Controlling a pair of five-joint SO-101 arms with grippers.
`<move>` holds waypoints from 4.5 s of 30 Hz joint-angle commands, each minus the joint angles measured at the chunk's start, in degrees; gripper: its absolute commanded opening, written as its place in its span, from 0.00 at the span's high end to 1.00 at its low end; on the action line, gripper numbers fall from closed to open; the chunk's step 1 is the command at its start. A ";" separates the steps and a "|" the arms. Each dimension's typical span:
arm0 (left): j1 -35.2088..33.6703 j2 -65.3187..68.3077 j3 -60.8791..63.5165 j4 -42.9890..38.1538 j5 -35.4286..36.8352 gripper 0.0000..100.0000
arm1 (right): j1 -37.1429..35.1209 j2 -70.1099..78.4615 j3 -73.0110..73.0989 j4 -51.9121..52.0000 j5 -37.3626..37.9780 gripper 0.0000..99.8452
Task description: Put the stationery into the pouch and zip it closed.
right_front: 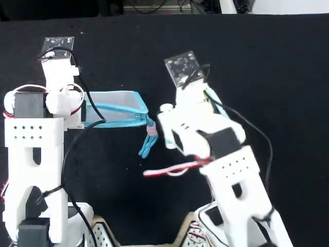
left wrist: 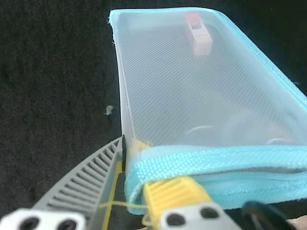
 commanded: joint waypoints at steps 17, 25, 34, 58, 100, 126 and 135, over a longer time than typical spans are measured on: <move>0.40 0.26 1.36 -0.44 0.79 0.97 | -19.16 -26.59 9.80 -20.04 0.18 0.99; 0.40 0.00 1.80 -0.62 0.79 0.97 | -20.48 -33.19 24.40 -45.45 0.18 0.99; 0.40 0.00 1.71 -0.62 0.79 0.97 | -20.48 -33.80 29.76 -54.59 0.18 0.99; 0.40 0.00 1.45 -0.62 0.79 0.97 | -20.40 -33.71 49.45 -77.71 0.62 0.99; 0.40 0.18 1.45 -0.70 0.79 0.97 | -4.31 -54.20 46.02 -54.68 0.18 0.96; 0.40 0.09 1.45 -0.70 0.79 0.97 | 16.18 -0.04 22.02 -49.85 2.55 0.86; 0.40 0.09 1.63 -0.70 0.79 0.97 | 18.99 18.24 12.44 -50.20 2.20 0.86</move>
